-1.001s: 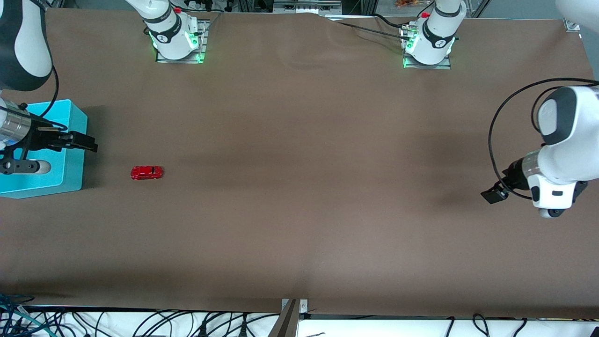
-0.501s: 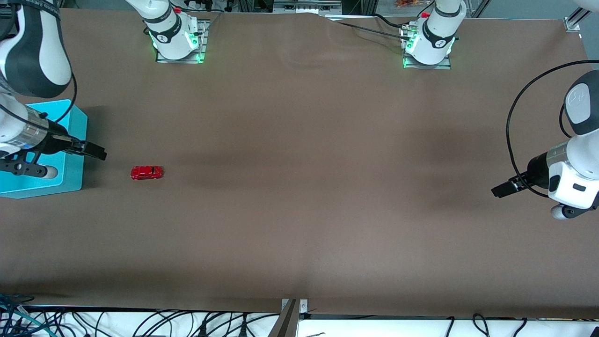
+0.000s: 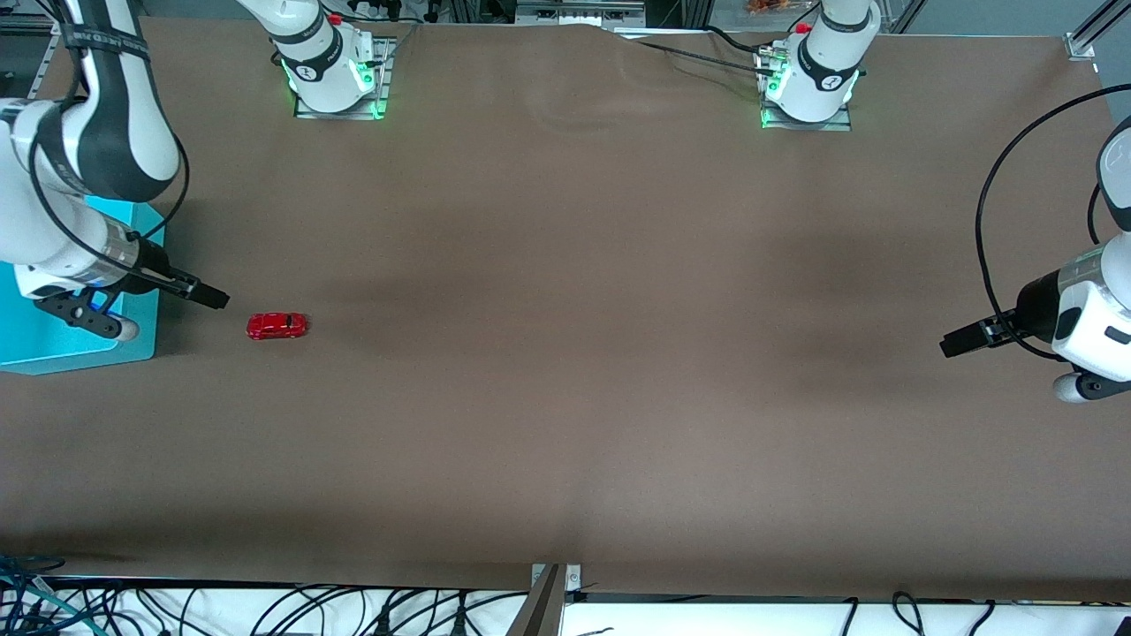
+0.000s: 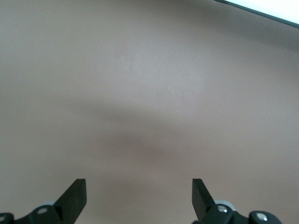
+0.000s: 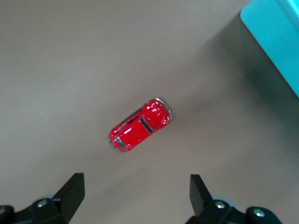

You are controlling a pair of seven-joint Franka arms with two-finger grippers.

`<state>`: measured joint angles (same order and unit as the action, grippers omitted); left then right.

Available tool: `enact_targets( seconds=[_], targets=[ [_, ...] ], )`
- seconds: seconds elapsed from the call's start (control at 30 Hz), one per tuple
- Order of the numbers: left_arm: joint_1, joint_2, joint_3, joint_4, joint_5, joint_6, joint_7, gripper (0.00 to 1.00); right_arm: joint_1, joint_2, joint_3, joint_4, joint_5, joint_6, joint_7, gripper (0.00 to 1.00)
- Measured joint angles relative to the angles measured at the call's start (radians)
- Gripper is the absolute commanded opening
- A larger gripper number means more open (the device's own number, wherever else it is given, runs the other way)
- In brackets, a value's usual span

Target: Wind red beetle toy and store in blue box

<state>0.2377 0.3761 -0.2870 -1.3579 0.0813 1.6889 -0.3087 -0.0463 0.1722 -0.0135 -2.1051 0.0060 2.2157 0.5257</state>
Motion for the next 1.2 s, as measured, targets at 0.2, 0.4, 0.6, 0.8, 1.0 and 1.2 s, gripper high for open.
enact_targets(
  seconds=[0.2,0.4,0.6,0.8,1.0,1.2],
  targets=[
    [-0.001,0.004,0.001,-0.001,0.0,-0.001,0.074,1.0,-0.001,-0.001,-0.001,-0.049,0.0,0.034,0.034,1.0],
    [-0.001,0.011,0.003,-0.001,0.0,-0.001,0.104,1.0,-0.002,0.003,-0.003,-0.111,0.0,0.082,0.076,1.0],
    [-0.002,0.013,0.003,-0.002,0.007,-0.002,0.108,1.0,-0.003,0.005,-0.014,-0.147,0.0,0.132,0.135,1.0],
    [-0.011,0.02,0.003,-0.007,0.045,-0.005,0.115,1.0,-0.006,0.016,-0.031,-0.157,0.0,0.182,0.192,1.0],
    [-0.021,0.033,0.003,-0.007,0.045,-0.005,0.117,1.0,-0.001,0.057,-0.029,-0.16,0.001,0.277,0.312,1.0],
    [-0.021,0.041,0.006,-0.007,0.045,-0.005,0.12,1.0,0.02,0.114,-0.025,-0.161,0.001,0.355,0.373,1.0]
  ],
)
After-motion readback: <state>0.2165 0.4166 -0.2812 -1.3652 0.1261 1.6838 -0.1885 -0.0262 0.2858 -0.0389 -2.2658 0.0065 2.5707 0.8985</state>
